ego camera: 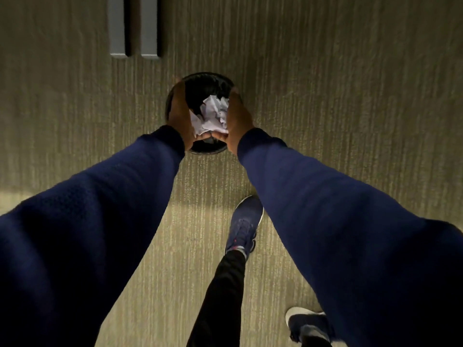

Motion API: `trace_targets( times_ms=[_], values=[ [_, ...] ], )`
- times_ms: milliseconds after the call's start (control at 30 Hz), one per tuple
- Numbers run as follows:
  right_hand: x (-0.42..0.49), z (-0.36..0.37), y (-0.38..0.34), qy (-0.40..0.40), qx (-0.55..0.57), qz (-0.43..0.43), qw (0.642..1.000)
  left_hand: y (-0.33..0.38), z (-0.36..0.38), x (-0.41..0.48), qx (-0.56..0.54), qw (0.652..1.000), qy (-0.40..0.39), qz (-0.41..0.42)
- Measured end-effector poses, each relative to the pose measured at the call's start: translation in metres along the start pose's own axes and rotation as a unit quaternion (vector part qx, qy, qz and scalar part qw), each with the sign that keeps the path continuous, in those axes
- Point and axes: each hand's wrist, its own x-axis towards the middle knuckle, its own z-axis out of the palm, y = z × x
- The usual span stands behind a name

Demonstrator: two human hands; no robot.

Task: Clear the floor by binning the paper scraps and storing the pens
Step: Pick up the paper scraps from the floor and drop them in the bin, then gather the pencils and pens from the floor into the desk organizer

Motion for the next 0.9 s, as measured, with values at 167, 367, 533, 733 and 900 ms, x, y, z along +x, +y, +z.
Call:
trace_targets(
  times_ms=[167, 367, 533, 733, 900],
  values=[
    [0.005, 0.003, -0.004, -0.041, 0.062, 0.032, 0.997, 0.005, -0.008, 0.011, 0.156, 0.987, 0.047, -0.015],
    [-0.018, -0.029, -0.008, -0.031, 0.022, -0.011, 0.999, -0.005, 0.006, 0.004, 0.21, 0.976, 0.06, -0.004],
    [-0.043, -0.084, 0.0, 0.009, 0.057, -0.027, 0.998, -0.034, 0.043, -0.017, 0.214, 0.976, 0.049, -0.009],
    [-0.099, -0.195, 0.006, 0.109, 0.189, -0.022, 0.976, -0.118, 0.118, -0.041, 0.322, 0.947, 0.025, -0.008],
    [-0.167, -0.316, 0.029, 0.148, 0.291, -0.066, 0.943, -0.229, 0.188, -0.073, 0.421, 0.905, -0.044, -0.039]
  ],
)
